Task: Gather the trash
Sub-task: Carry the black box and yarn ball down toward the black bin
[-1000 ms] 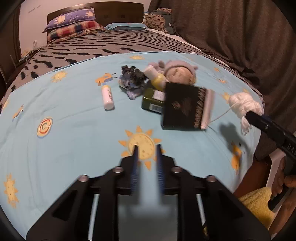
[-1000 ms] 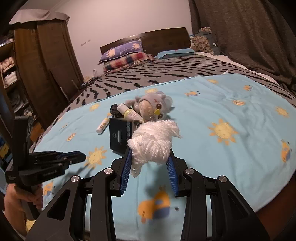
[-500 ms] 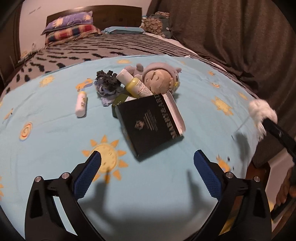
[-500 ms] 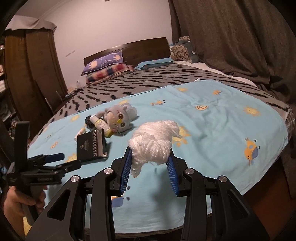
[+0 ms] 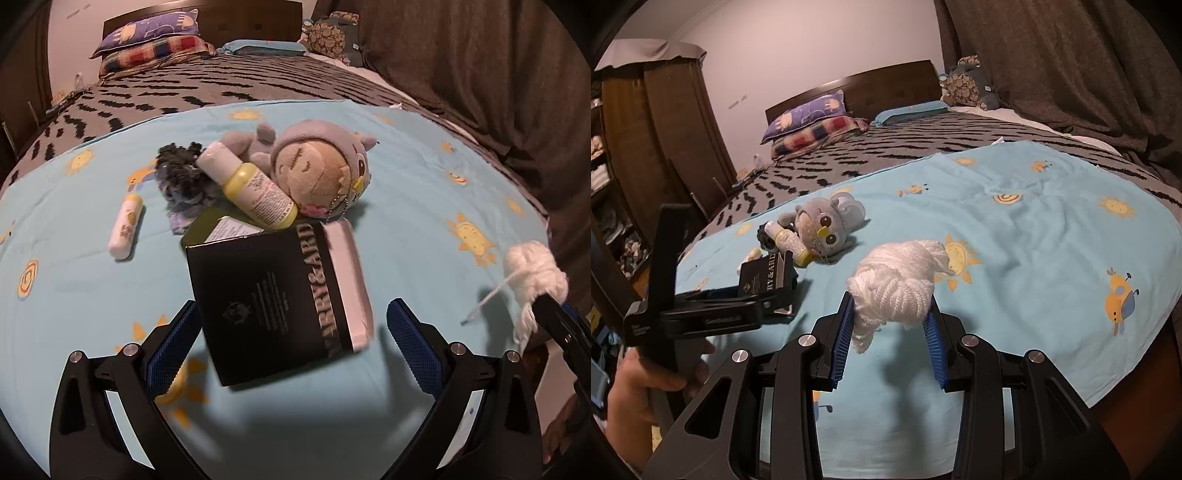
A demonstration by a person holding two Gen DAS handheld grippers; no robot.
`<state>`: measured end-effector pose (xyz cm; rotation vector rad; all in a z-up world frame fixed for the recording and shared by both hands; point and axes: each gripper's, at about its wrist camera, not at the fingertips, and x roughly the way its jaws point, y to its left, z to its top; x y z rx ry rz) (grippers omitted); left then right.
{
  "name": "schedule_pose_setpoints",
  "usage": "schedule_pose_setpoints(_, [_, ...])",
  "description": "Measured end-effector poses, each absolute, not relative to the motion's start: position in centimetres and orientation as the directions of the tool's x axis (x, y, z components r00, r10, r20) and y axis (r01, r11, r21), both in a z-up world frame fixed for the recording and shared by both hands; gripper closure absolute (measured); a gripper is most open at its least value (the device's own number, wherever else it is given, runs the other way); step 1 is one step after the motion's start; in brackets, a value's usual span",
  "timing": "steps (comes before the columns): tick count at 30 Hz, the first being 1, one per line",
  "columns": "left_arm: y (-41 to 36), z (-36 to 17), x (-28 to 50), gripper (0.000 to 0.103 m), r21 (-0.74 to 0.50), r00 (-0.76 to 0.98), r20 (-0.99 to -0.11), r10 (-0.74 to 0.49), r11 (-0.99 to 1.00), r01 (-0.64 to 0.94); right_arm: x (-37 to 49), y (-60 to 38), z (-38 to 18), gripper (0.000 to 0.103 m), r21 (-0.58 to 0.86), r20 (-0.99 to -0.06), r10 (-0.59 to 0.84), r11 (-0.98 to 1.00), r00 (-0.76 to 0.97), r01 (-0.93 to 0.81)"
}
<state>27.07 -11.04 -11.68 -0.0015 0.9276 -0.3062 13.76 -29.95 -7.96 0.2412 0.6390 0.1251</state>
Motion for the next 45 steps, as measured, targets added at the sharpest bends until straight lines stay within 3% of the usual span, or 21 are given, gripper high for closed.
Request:
schedule_pose_setpoints(3, [-11.5, -12.1, 27.7, 0.008, -0.119, 0.553, -0.797, -0.244, 0.960, 0.253, 13.7, -30.1, -8.1, 0.065, 0.261, -0.580, 0.190, 0.965, 0.792, -0.040])
schedule_pose_setpoints(5, [-11.5, -12.3, 27.9, 0.016, -0.117, 0.547, -0.801, -0.243, 0.960, 0.256, 13.7, -30.1, -8.2, 0.065, 0.260, -0.583, 0.190, 0.965, 0.790, -0.039])
schedule_pose_setpoints(6, [-11.5, -12.3, 27.9, 0.025, -0.117, 0.543, -0.803, -0.245, 0.959, 0.258, 13.6, -30.1, -8.1, 0.065, 0.259, -0.584, 0.189, 0.965, 0.789, -0.039])
schedule_pose_setpoints(9, [-11.2, -12.2, 27.5, 0.032, -0.117, 0.546, -0.801, -0.246, 0.959, 0.260, 13.1, -29.8, -7.9, 0.065, 0.256, -0.582, 0.189, 0.966, 0.791, -0.042])
schedule_pose_setpoints(28, [-4.7, -6.9, 9.7, 0.032, -0.168, 0.656, -0.663, -0.361, 0.925, 0.340, 2.6, -25.5, -4.6, 0.065, 0.206, -0.545, 0.185, 0.975, 0.818, -0.084])
schedule_pose_setpoints(35, [-3.9, -9.6, 3.5, 0.032, -0.204, 0.626, -0.658, -0.419, 0.899, 0.387, -1.1, -24.6, -7.8, 0.065, 0.192, -0.604, 0.201, 0.976, 0.771, -0.103])
schedule_pose_setpoints(45, [-4.3, -18.7, 1.0, 0.032, -0.270, 0.493, -0.765, -0.416, 0.901, 0.340, -3.4, -23.4, -16.5, 0.065, 0.195, -0.758, 0.195, 0.978, 0.622, -0.070])
